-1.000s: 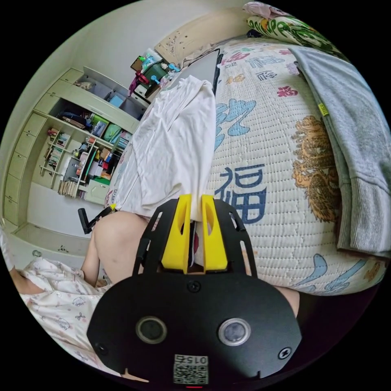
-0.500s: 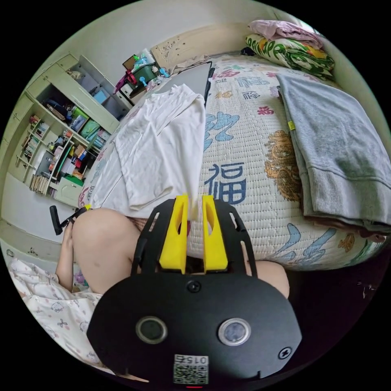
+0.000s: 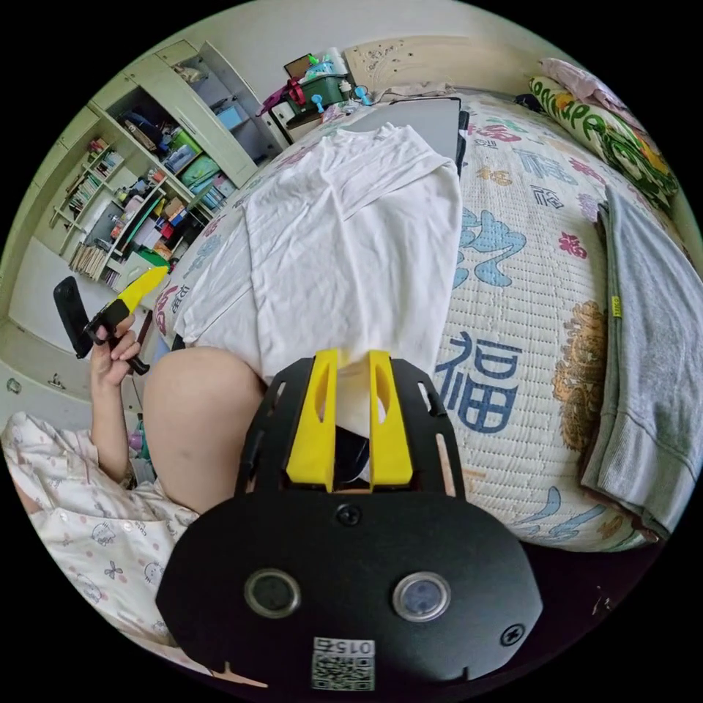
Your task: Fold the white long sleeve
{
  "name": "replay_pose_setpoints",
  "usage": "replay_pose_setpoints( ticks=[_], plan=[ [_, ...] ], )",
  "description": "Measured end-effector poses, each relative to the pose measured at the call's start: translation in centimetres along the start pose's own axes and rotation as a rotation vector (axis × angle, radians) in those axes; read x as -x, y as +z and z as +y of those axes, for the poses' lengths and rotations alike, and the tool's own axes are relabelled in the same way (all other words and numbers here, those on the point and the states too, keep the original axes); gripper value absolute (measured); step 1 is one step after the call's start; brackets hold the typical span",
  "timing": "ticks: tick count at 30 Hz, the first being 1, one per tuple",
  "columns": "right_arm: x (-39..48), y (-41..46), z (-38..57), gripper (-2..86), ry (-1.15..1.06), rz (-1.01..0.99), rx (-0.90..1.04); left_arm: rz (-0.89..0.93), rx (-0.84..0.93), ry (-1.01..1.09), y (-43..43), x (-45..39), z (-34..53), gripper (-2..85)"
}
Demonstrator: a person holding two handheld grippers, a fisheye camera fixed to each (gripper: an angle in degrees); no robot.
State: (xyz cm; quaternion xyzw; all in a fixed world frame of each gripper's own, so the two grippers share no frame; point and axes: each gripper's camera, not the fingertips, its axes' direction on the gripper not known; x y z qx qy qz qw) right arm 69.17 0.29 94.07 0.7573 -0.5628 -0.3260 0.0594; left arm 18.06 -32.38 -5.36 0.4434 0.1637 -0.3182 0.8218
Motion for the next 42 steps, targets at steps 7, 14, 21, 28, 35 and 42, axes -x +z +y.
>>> replay_pose_setpoints(
  ticks=[7, 14, 21, 28, 35, 42],
  plan=[
    [-5.1, -8.5, 5.6, 0.9, -0.046, -0.298, -0.194, 0.059, 0.179, 0.215, 8.8, -9.1, -6.5, 16.0],
    [-6.0, -10.9, 10.0, 0.7, -0.172, -0.539, -0.287, 0.130, 0.013, 0.081, 6.3, -7.7, -6.6, 16.9],
    [-4.9, -10.0, 15.7, 2.5, -0.385, -0.483, -0.254, -0.063, -0.232, -0.149, -3.1, 0.0, 0.0, 1.9],
    [-5.2, -2.2, 22.6, 6.9, -0.720, -0.374, 0.006, -0.265, -0.297, -0.366, -13.9, 10.6, 9.9, 0.1],
    [0.0, 12.7, 29.3, 9.7, -1.102, -0.046, 0.498, -0.356, -0.235, -0.503, -16.6, 16.8, 18.2, 0.2],
    [-1.3, 19.2, 33.7, 11.4, -1.218, 0.211, 0.568, -0.322, -0.197, -0.519, -15.2, 18.6, 23.1, 0.4]
  ],
)
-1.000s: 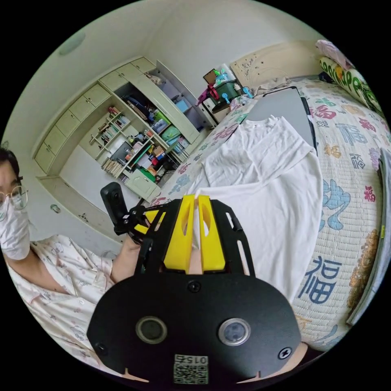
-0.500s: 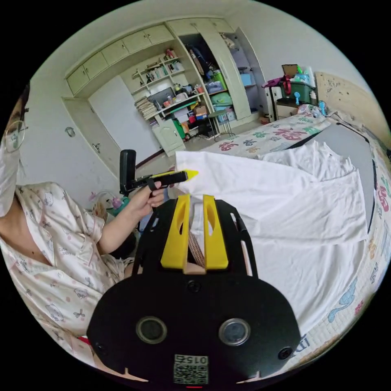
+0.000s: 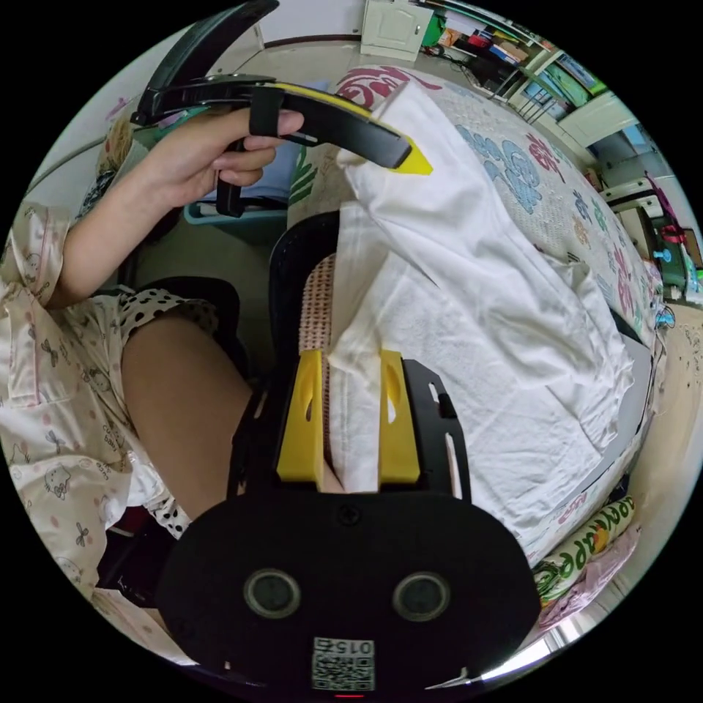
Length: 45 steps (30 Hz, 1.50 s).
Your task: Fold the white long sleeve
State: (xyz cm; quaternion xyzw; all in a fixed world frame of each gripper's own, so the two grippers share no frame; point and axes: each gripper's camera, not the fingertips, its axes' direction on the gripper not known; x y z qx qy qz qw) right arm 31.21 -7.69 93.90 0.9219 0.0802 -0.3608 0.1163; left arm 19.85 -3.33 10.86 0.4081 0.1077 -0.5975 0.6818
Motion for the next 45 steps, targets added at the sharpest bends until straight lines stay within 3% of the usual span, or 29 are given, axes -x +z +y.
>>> replay_pose_setpoints(
  ticks=[6, 13, 19, 24, 28, 30, 33, 35, 37, 38, 41, 45],
  plan=[
    [-2.1, 2.0, 0.8, 12.1, 0.083, -0.048, -0.070, 0.013, 0.029, 0.012, 1.6, 1.6, 2.1, 0.4],
    [-2.8, 2.9, -2.9, 10.6, 0.025, 0.153, -0.049, 0.011, 0.072, 0.036, 3.3, 2.2, 5.1, 0.7],
    [-10.2, -0.5, -7.3, 6.2, 0.091, 0.075, -0.098, 0.020, 0.078, 0.050, 3.9, 2.1, 7.7, 0.8],
    [-20.6, -6.2, -10.0, 4.0, 0.199, -0.143, -0.228, 0.065, 0.108, 0.070, 4.4, 2.1, 8.0, 0.4],
    [-36.7, -13.3, -4.8, 3.4, 0.482, -0.431, -0.465, 0.143, 0.115, 0.201, 3.9, 2.4, 3.2, 0.1],
    [-45.0, -16.7, 1.2, 3.1, 0.695, -0.422, -0.534, 0.063, 0.086, 0.290, 1.5, 4.2, -3.2, 0.2],
    [-57.3, -24.2, 16.3, 2.6, 1.173, -0.130, -0.602, -0.076, -0.089, 0.190, -4.4, 10.2, -12.6, 0.8],
    [-62.3, -29.7, 29.3, 3.2, 1.646, 0.266, -0.606, -0.300, -0.253, 0.119, -7.7, 13.4, -16.3, 1.6],
    [-62.7, -30.9, 35.7, 4.4, 1.941, 0.401, -0.580, -0.577, -0.342, 0.001, -9.1, 16.4, -18.1, 4.6],
    [-61.9, -30.6, 38.0, 5.5, 2.073, 0.398, -0.615, -0.606, -0.341, -0.039, -9.1, 17.1, -18.1, 6.6],
    [-61.4, -28.4, 37.0, 7.3, 1.985, 0.305, -0.784, -0.516, -0.281, -0.106, -6.2, 18.1, -15.8, 12.0],
    [-63.9, -24.4, 29.9, 6.9, 1.847, 0.173, -0.726, -0.534, -0.185, 0.078, 2.9, 12.3, -11.1, 11.7]
  ],
)
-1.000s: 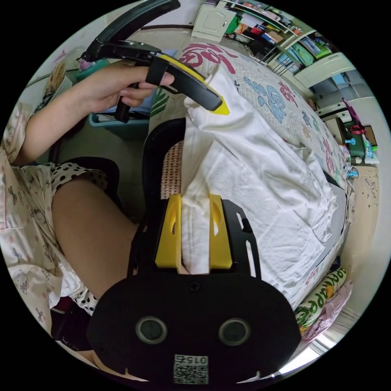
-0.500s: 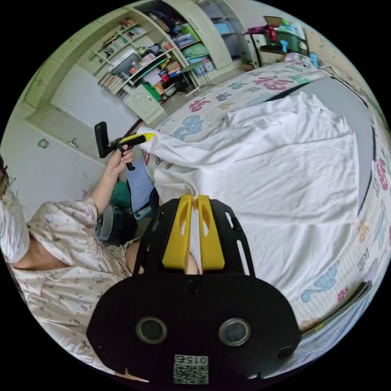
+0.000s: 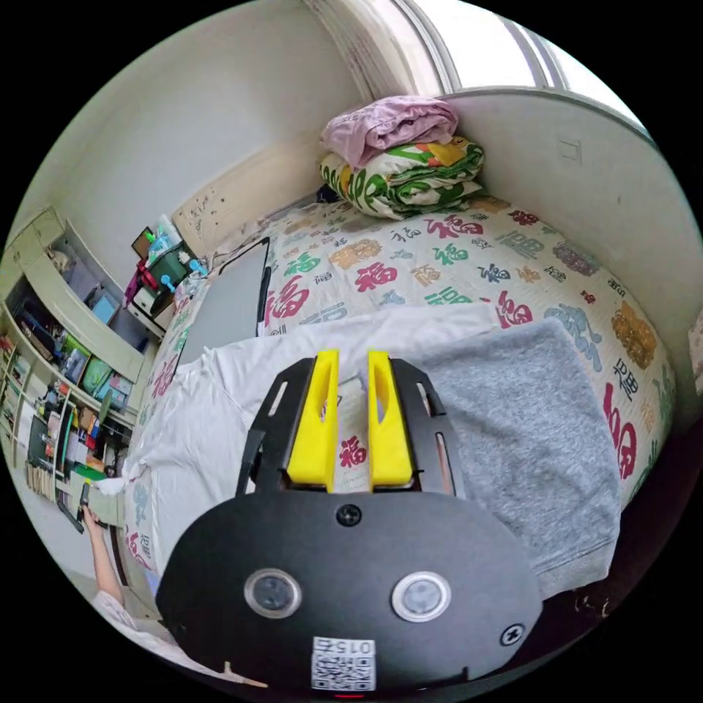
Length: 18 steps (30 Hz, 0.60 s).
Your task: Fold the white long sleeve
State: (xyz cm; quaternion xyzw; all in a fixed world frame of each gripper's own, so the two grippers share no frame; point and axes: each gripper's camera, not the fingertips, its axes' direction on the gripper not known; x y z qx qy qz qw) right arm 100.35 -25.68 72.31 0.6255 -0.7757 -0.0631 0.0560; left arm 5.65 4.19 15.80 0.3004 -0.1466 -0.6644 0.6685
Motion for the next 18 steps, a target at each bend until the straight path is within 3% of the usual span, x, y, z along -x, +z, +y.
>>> replay_pose_setpoints(
  ticks=[8, 11, 15, 18],
  plan=[
    [24.0, 10.7, 2.8, 1.2, -0.382, -0.239, 0.170, 0.381, 0.140, 0.277, 11.4, -21.3, -0.6, 8.2],
    [32.1, 15.7, 3.6, 0.1, -0.449, -0.274, 0.235, 0.454, 0.224, 0.280, 18.2, -29.0, -1.5, 7.3],
    [39.9, 22.4, 4.9, -0.4, -0.494, -0.148, 0.294, 0.611, 0.350, 0.286, 27.9, -38.2, -1.4, 1.0],
    [44.2, 25.9, 5.2, -0.5, -0.546, -0.007, 0.279, 0.487, 0.411, 0.311, 33.2, -43.2, -0.9, -0.4]
  ],
)
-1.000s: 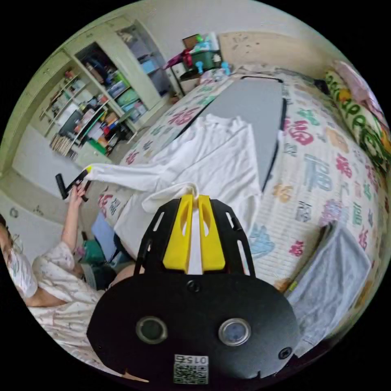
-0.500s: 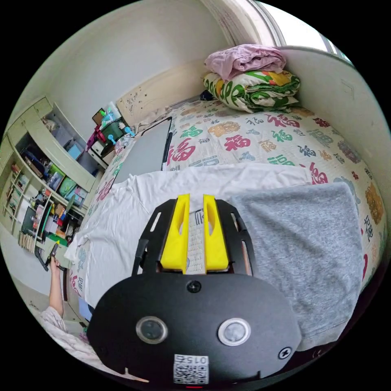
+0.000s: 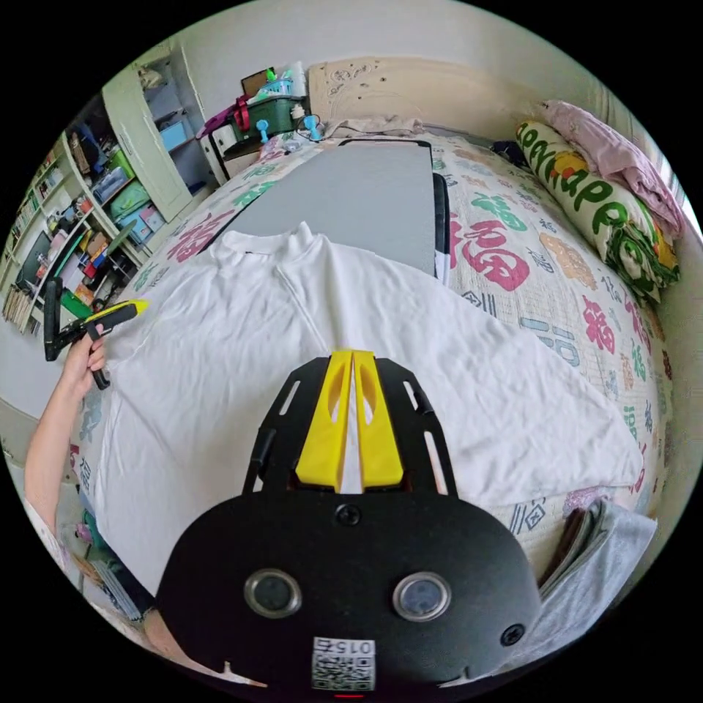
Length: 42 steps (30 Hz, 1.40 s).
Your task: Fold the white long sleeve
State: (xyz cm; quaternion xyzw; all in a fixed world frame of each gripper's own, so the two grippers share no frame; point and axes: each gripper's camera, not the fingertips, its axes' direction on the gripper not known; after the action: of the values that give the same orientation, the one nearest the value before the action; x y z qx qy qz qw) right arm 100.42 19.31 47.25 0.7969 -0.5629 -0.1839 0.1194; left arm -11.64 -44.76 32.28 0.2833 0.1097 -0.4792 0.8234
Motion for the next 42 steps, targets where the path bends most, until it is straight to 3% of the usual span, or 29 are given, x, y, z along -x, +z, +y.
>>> replay_pose_setpoints(
  ticks=[8, 15, 19, 22, 25, 28, 33, 37, 42],
  plan=[
    [1.7, 2.6, -3.0, -0.6, 0.025, 0.270, 0.006, -0.331, 0.141, 0.184, 8.6, -4.7, -5.8, -0.7],
    [1.6, -1.1, -3.7, -0.7, 0.016, 0.303, 0.050, -0.244, 0.088, 0.086, 6.4, -1.7, -5.6, 0.7],
    [-0.5, -10.6, 2.6, -0.2, 0.023, 0.126, -0.039, -0.130, -0.018, 0.108, -1.2, -1.1, -1.8, 3.9],
    [-0.7, -20.8, 13.6, 2.1, -0.127, -0.025, -0.100, -0.062, -0.104, 0.248, -14.0, -1.2, 7.7, 6.5],
    [-2.1, -30.7, 27.2, 6.1, -0.136, -0.083, -0.134, 0.031, -0.157, 0.176, -22.8, 1.6, 17.3, 8.4],
    [-6.1, -37.4, 39.0, 8.9, 0.073, -0.217, -0.146, 0.069, -0.189, -0.076, -30.5, 5.7, 33.9, 11.0],
    [-9.1, -43.7, 52.1, 11.2, 0.455, -0.407, -0.279, 0.170, -0.180, -0.415, -31.8, 4.8, 50.7, 12.6],
    [-7.7, -43.6, 53.9, 13.1, 0.465, -0.380, -0.140, 0.225, -0.226, -0.453, -32.1, 3.3, 53.9, 12.4],
    [-6.4, -45.5, 55.1, 11.9, 0.388, -0.389, -0.104, 0.255, -0.183, -0.421, -34.1, 4.0, 52.5, 7.8]
  ],
)
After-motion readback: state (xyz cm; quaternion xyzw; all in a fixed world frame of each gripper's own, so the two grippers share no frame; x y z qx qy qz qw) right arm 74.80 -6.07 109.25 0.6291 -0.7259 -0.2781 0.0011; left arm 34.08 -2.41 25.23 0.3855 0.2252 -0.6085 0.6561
